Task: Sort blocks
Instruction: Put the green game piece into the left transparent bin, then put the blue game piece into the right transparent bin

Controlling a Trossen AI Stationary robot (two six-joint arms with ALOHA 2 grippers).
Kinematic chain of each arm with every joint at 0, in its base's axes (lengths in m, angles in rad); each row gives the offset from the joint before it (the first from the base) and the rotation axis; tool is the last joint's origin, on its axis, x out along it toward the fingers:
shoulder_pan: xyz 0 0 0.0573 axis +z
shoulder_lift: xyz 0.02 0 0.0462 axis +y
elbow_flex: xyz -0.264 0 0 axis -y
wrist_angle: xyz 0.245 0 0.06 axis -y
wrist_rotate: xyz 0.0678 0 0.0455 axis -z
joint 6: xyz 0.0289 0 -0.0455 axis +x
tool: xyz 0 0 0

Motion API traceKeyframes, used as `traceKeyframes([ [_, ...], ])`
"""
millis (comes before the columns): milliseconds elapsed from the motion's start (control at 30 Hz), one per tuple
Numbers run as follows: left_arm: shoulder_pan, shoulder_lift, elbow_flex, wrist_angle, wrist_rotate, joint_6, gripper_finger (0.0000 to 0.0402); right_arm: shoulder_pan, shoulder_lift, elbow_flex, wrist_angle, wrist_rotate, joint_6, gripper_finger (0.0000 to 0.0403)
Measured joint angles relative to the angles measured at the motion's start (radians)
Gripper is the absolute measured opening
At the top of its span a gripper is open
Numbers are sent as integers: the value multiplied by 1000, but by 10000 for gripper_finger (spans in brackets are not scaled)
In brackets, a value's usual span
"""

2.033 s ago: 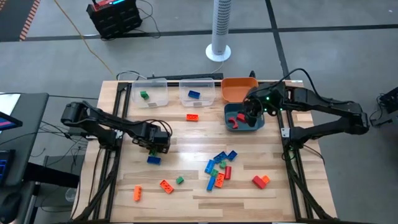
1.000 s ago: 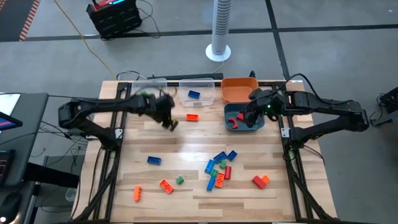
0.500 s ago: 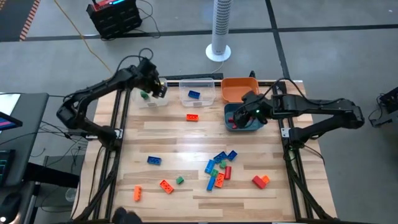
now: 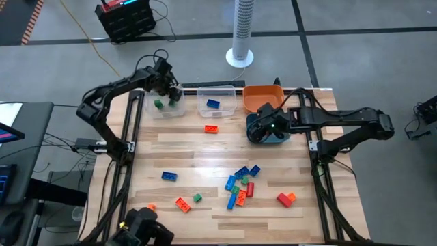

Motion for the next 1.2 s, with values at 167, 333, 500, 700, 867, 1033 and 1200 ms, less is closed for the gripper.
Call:
traceKeyframes([
  [167, -4, -17, 57, -20, 55, 43, 256, 15, -16, 0, -23, 0, 30, 228],
  [333, -94, -113, 77, -43, 205, 209, 243, 111, -25, -11, -66, 24, 48, 228],
  [500, -269, -187, 77, -136, 319, 304, 231, 208, -25, -125, 26, -21, 85, 228],
  [700, -464, -187, 75, -143, 320, 271, 228, 331, 15, -174, 117, -133, -80, 228],
  [867, -536, -186, 75, -132, 314, 205, 228, 271, 114, -179, 133, -370, -191, 228],
  [1033, -550, -208, 75, -186, 313, 201, 228, 243, 196, -137, 36, -443, -383, 228],
  [1200, -551, -234, 75, -194, 312, 205, 228, 237, 241, -133, 16, -443, -673, 228],
])
